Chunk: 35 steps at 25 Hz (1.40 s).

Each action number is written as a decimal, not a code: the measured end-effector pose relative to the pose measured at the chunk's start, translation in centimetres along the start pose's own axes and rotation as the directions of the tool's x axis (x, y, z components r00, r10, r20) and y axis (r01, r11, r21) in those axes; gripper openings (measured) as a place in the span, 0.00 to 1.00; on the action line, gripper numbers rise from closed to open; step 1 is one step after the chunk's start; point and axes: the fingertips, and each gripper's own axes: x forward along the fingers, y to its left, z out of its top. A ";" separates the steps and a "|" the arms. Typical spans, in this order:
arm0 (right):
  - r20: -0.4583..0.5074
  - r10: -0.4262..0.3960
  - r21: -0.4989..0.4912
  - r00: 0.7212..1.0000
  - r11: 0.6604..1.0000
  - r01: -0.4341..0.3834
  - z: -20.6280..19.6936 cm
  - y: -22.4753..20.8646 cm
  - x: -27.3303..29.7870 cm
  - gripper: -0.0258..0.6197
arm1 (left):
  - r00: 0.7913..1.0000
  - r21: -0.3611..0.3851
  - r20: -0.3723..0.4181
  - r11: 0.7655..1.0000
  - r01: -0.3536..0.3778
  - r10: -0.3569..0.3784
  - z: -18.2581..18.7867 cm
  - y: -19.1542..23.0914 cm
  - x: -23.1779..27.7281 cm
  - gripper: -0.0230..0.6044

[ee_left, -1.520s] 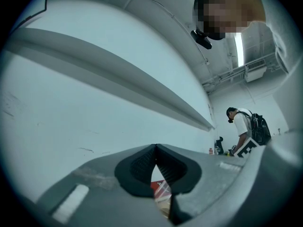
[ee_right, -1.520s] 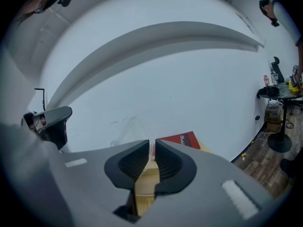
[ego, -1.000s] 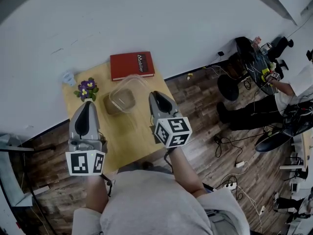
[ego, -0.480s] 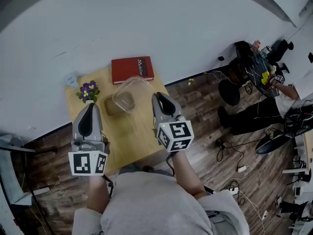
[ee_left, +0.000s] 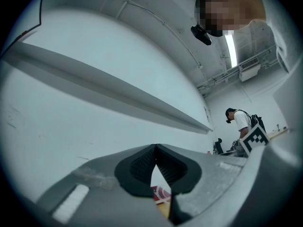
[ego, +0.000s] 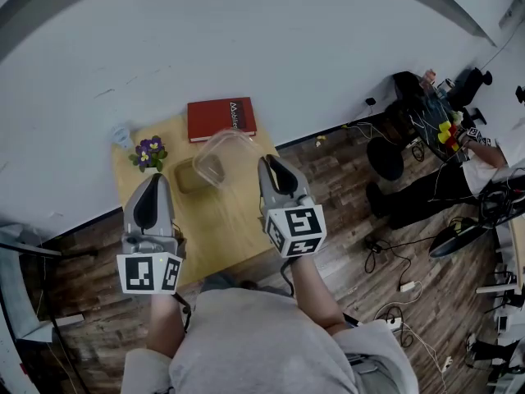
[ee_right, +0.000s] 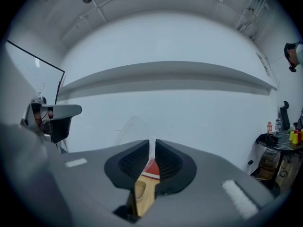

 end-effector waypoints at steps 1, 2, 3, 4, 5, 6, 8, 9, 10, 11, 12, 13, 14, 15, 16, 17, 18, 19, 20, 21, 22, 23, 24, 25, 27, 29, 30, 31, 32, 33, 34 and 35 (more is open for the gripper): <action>0.003 -0.001 -0.004 1.000 1.000 0.001 0.1 0.0 -0.2 0.10 | 1.000 0.001 0.000 1.000 -0.001 0.001 0.0 -0.2 -0.1 0.04; 0.006 -0.002 -0.007 1.000 1.000 0.002 0.2 -0.1 -0.4 0.10 | 1.000 0.002 0.000 1.000 -0.001 0.001 0.1 -0.3 -0.2 0.04; 0.009 -0.003 -0.010 1.000 1.000 0.003 0.3 -0.1 -0.6 0.10 | 1.000 0.003 0.001 1.000 -0.002 0.002 0.1 -0.4 -0.3 0.04; 0.012 -0.004 -0.014 1.000 1.000 0.004 0.4 -0.2 -0.8 0.10 | 1.000 0.004 0.001 1.000 -0.002 0.002 0.1 -0.6 -0.4 0.04; 0.015 -0.005 -0.017 1.000 1.000 0.005 0.5 -0.2 -1.0 0.10 | 1.000 0.003 0.001 1.000 -0.003 0.003 0.2 -0.7 -0.5 0.04; 0.019 -0.005 -0.020 1.000 1.000 0.005 0.6 -0.2 -1.2 0.10 | 1.000 0.002 0.002 1.000 -0.004 0.004 0.2 -0.8 -0.7 0.04; 0.024 -0.005 -0.025 1.000 1.000 0.005 0.8 -0.2 -1.7 0.10 | 1.000 0.002 0.003 1.000 -0.007 0.007 0.3 -1.1 -0.9 0.04; 0.026 -0.004 -0.028 1.000 1.000 0.005 0.8 -0.2 -1.9 0.10 | 1.000 0.003 0.003 1.000 -0.009 0.009 0.3 -1.2 -1.1 0.04; 0.027 -0.004 -0.031 1.000 1.000 0.004 0.9 -0.2 -2.1 0.10 | 1.000 0.004 0.003 1.000 -0.011 0.011 0.3 -1.3 -1.2 0.04; 0.028 -0.003 -0.033 1.000 0.999 0.004 0.9 -0.3 -2.3 0.10 | 1.000 0.005 0.002 1.000 -0.012 0.012 0.3 -1.4 -1.3 0.04; 0.029 -0.002 -0.034 1.000 0.999 0.003 0.9 -0.3 -2.4 0.10 | 1.000 0.006 0.002 1.000 -0.013 0.013 0.3 -1.5 -1.3 0.04; 0.030 -0.001 -0.035 1.000 0.999 0.002 0.9 -0.3 -2.6 0.10 | 1.000 0.007 0.001 1.000 -0.013 0.013 0.3 -1.6 -1.4 0.04; 0.031 -0.001 -0.035 1.000 0.999 0.002 1.0 -0.3 -2.7 0.10 | 1.000 0.008 0.000 1.000 -0.014 0.014 0.3 -1.7 -1.5 0.04; 0.032 -0.001 -0.036 0.999 0.999 0.002 1.0 -0.3 -2.9 0.10 | 1.000 0.009 -0.002 1.000 -0.016 0.016 0.2 -1.7 -1.6 0.04; 0.034 -0.001 -0.036 0.999 0.999 0.002 1.0 -0.3 -3.1 0.10 | 1.000 0.010 -0.003 1.000 -0.018 0.018 0.1 -1.8 -1.7 0.04; 0.035 -0.001 -0.036 0.999 0.999 0.002 1.0 -0.3 -3.3 0.10 | 1.000 0.010 -0.003 1.000 -0.021 0.021 0.1 -1.9 -1.8 0.04; 0.036 -0.001 -0.035 0.999 0.999 0.002 1.0 -0.3 -3.5 0.10 | 1.000 0.010 -0.003 1.000 -0.023 0.023 0.1 -2.0 -2.0 0.04; 0.037 0.000 -0.034 0.999 0.999 0.002 1.1 -0.4 -3.7 0.10 | 1.000 0.011 -0.003 1.000 -0.026 0.026 0.1 -2.0 -2.1 0.04; 0.038 0.000 -0.033 0.999 0.999 0.002 1.1 -0.4 -3.9 0.10 | 1.000 0.012 -0.003 1.000 -0.028 0.028 0.2 -2.1 -2.2 0.04; 0.040 -0.001 -0.034 0.999 0.999 0.002 1.1 -0.5 -4.0 0.10 | 1.000 0.013 -0.003 0.999 -0.029 0.029 0.2 -2.2 -2.3 0.04; 0.042 -0.002 -0.036 0.999 0.999 0.003 1.1 -0.5 -4.2 0.10 | 1.000 0.014 -0.003 0.999 -0.031 0.031 0.2 -2.3 -2.4 0.04; 0.044 -0.003 -0.037 0.999 0.999 0.004 1.1 -0.6 -4.4 0.10 | 0.999 0.015 -0.003 0.999 -0.033 0.033 0.1 -2.4 -2.5 0.04; 0.046 -0.003 -0.038 0.999 0.999 0.005 1.1 -0.6 -4.5 0.10 | 0.999 0.016 -0.003 0.999 -0.034 0.034 0.1 -2.5 -2.6 0.04; 0.047 -0.004 -0.037 0.999 0.999 0.005 1.1 -0.7 -4.7 0.10 | 0.999 0.017 -0.002 0.999 -0.036 0.036 0.1 -2.5 -2.7 0.04; 0.050 -0.005 -0.039 0.999 0.999 0.007 1.2 -0.7 -4.9 0.10 | 0.999 0.018 -0.001 0.999 -0.038 0.038 0.1 -2.6 -2.8 0.04; 0.054 -0.008 -0.041 0.999 0.999 0.010 1.3 -0.8 -5.0 0.10 | 0.999 0.019 0.000 0.999 -0.038 0.038 0.2 -2.7 -2.8 0.04; 0.056 -0.010 -0.042 0.998 0.999 0.013 1.3 -0.8 -5.1 0.10 | 0.999 0.019 0.000 0.999 -0.038 0.038 0.2 -2.8 -2.8 0.04; 0.059 -0.012 -0.042 0.998 0.999 0.015 1.4 -0.9 -5.2 0.10 | 0.999 0.019 0.000 0.999 -0.038 0.038 0.2 -2.8 -2.9 0.04; 0.062 -0.014 -0.041 0.998 0.999 0.016 1.4 -0.9 -5.3 0.10 | 0.999 0.019 0.001 0.999 -0.038 0.038 0.2 -2.9 -2.9 0.04; 0.064 -0.015 -0.041 0.998 0.999 0.017 1.5 -1.0 -5.5 0.10 | 0.999 0.020 0.001 0.999 -0.039 0.039 0.2 -3.0 -3.0 0.04; 0.067 -0.016 -0.041 0.998 0.999 0.018 1.5 -1.1 -5.6 0.10 | 0.999 0.021 0.002 0.999 -0.039 0.039 0.3 -3.1 -3.0 0.04; 0.069 -0.016 -0.042 0.997 0.999 0.019 1.6 -1.1 -5.8 0.10 | 0.999 0.022 0.002 0.999 -0.040 0.040 0.3 -3.2 -3.1 0.04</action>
